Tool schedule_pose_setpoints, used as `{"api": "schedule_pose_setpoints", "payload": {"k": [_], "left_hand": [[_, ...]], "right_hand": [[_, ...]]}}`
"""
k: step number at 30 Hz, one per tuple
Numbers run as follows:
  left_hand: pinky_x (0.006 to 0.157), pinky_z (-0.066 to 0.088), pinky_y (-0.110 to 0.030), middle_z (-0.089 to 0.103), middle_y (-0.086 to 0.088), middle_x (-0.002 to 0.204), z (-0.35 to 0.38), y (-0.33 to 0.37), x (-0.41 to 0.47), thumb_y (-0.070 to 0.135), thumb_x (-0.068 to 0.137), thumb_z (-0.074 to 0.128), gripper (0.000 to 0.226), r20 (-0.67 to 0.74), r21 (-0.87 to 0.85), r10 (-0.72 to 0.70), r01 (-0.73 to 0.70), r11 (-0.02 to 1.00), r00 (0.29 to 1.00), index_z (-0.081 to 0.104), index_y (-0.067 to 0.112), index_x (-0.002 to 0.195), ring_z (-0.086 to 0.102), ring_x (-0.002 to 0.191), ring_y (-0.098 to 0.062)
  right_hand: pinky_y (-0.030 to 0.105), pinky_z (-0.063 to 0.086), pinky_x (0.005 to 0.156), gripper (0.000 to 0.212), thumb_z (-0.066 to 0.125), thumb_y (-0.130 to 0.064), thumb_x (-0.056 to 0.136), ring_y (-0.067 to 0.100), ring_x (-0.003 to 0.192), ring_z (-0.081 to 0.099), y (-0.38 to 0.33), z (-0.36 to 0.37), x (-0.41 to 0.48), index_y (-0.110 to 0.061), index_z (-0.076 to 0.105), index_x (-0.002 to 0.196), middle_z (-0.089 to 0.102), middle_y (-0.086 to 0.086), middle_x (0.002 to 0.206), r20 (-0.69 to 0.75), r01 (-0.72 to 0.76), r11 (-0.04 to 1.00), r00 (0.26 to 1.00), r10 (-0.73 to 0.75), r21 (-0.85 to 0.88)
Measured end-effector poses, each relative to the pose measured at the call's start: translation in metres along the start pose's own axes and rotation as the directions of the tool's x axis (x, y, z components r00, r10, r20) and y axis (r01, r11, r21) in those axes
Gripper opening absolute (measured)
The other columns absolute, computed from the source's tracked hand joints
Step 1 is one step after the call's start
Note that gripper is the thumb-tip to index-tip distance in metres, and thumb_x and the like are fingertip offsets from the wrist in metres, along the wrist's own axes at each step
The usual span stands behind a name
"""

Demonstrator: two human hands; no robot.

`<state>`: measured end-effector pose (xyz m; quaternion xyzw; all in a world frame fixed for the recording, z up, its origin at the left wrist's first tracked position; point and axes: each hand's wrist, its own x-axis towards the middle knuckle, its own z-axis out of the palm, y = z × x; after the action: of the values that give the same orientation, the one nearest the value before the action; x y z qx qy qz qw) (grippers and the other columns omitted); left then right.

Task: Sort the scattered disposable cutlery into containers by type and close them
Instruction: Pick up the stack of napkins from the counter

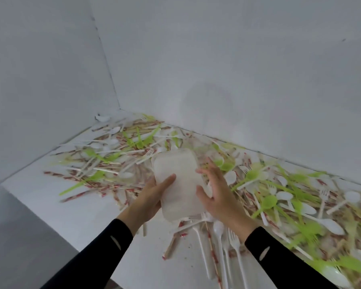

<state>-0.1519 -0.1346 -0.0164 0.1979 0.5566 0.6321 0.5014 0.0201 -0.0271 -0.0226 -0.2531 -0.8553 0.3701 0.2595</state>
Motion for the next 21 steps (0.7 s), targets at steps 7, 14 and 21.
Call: {"api": "schedule_pose_setpoints", "payload": {"k": [7, 14, 21], "left_hand": [[0.099, 0.05, -0.051, 0.065, -0.018, 0.125, -0.079, 0.022, -0.002, 0.015, 0.093, 0.062, 0.042, 0.039, -0.018, 0.082, -0.082, 0.997, 0.996, 0.055, 0.004, 0.133, 0.062, 0.115, -0.036], [0.09, 0.055, -0.049, 0.068, -0.02, 0.118, -0.152, 0.044, -0.006, 0.016, 0.09, 0.068, 0.037, -0.141, 0.002, 0.118, -0.119, 0.993, 0.983, 0.062, 0.005, 0.124, 0.066, 0.108, -0.036], [0.089, 0.056, -0.049, 0.068, -0.019, 0.117, -0.196, 0.057, -0.018, 0.01, 0.087, 0.07, 0.038, -0.247, -0.007, 0.144, -0.15, 0.989, 0.958, 0.061, 0.005, 0.123, 0.067, 0.105, -0.034]], "right_hand": [[0.038, 0.028, 0.117, 0.069, 0.039, -0.025, 0.103, 0.012, 0.144, 0.027, -0.063, 0.068, 0.059, -0.034, -0.004, 0.155, 0.018, -0.013, 0.158, 0.332, -0.431, 0.857, 0.882, 0.334, 0.283], [0.029, 0.017, 0.116, 0.057, 0.033, -0.025, 0.106, 0.007, 0.148, 0.011, -0.075, 0.113, 0.092, -0.03, 0.008, 0.156, 0.007, -0.011, 0.163, 0.337, -0.328, 0.934, 0.903, 0.267, 0.138], [0.044, 0.035, 0.108, 0.055, 0.043, -0.025, 0.1, 0.028, 0.133, 0.042, -0.032, 0.132, 0.141, -0.023, 0.028, 0.153, 0.033, 0.006, 0.155, 0.207, -0.206, 0.863, 0.921, 0.33, -0.461]]}}
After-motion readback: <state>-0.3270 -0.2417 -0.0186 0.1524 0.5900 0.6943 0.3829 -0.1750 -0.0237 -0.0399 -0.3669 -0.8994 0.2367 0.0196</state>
